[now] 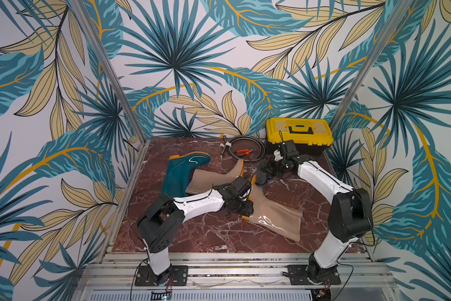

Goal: Wipe the rubber boots with a cloth
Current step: Wipe the dirt off the rubber boot.

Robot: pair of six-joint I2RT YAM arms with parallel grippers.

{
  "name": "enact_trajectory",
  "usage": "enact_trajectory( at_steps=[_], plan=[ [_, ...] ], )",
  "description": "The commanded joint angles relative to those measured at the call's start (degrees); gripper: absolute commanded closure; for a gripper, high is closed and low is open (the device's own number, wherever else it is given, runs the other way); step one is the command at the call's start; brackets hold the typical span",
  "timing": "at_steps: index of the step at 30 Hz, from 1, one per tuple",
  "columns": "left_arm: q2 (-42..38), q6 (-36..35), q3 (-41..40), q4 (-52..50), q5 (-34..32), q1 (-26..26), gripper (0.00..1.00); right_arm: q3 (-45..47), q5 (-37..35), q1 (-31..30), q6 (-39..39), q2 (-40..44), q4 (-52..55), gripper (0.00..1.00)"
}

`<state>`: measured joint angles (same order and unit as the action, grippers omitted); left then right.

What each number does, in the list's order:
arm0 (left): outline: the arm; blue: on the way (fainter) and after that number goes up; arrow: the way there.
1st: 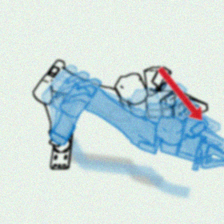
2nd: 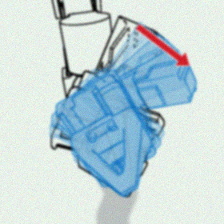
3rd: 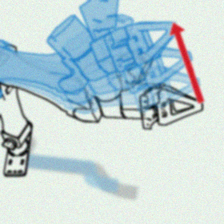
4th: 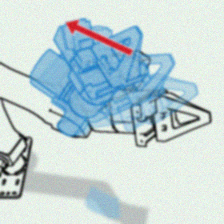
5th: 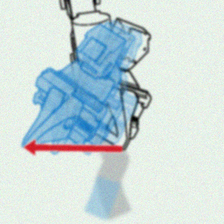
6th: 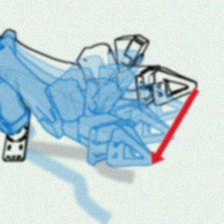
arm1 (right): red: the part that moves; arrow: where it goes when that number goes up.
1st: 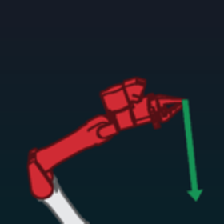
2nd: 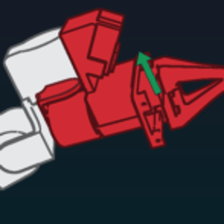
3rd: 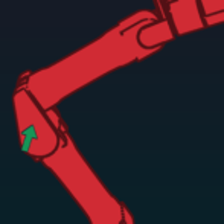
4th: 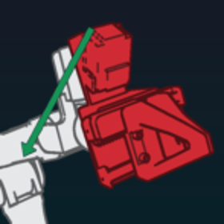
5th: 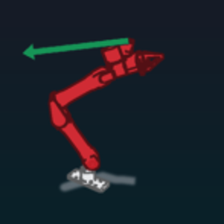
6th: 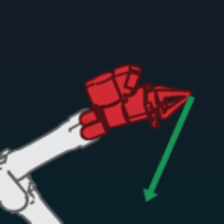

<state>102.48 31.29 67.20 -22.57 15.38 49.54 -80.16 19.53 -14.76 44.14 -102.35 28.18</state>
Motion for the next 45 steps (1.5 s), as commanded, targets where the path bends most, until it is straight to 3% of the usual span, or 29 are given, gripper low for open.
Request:
enact_trajectory(
  at_steps=[1,7,14,19,25,29,32,40,45],
  plan=[
    [1.6,3.7,-1.2,6.4,4.8,0.8,0.57,2.2,2.5,-2.6,0.1,0.6,-0.5,1.00],
    [3.0,5.4,-1.2,6.4,2.6,-0.1,0.68,18.6,3.1,-4.3,2.0,8.0,-3.9,1.00],
    [2.6,5.3,-1.2,6.5,2.0,-1.0,0.81,27.9,-1.2,-6.2,-2.5,20.3,7.1,1.00],
    [2.5,5.3,-1.0,6.5,2.0,-1.1,0.82,21.2,-5.3,-5.6,-6.0,20.7,10.7,1.00],
    [1.5,5.6,-1.6,6.4,1.2,-1.0,0.82,1.9,-6.5,-4.4,-8.7,6.6,11.2,1.00],
    [4.0,6.7,-0.5,8.6,2.0,-1.1,0.87,-3.2,-5.6,-4.3,-7.0,-0.1,10.6,1.00],
    [4.8,7.2,0.3,9.0,2.0,-0.9,0.89,5.3,-1.6,-5.1,-3.9,3.9,5.1,1.00],
    [8.1,8.3,1.8,9.3,1.9,-2.2,0.94,34.1,-3.9,-11.5,2.5,23.9,4.0,1.00],
    [8.3,8.5,2.0,9.4,1.0,-2.3,0.94,42.7,-3.8,-16.4,8.0,32.3,4.6,1.00]
  ],
)
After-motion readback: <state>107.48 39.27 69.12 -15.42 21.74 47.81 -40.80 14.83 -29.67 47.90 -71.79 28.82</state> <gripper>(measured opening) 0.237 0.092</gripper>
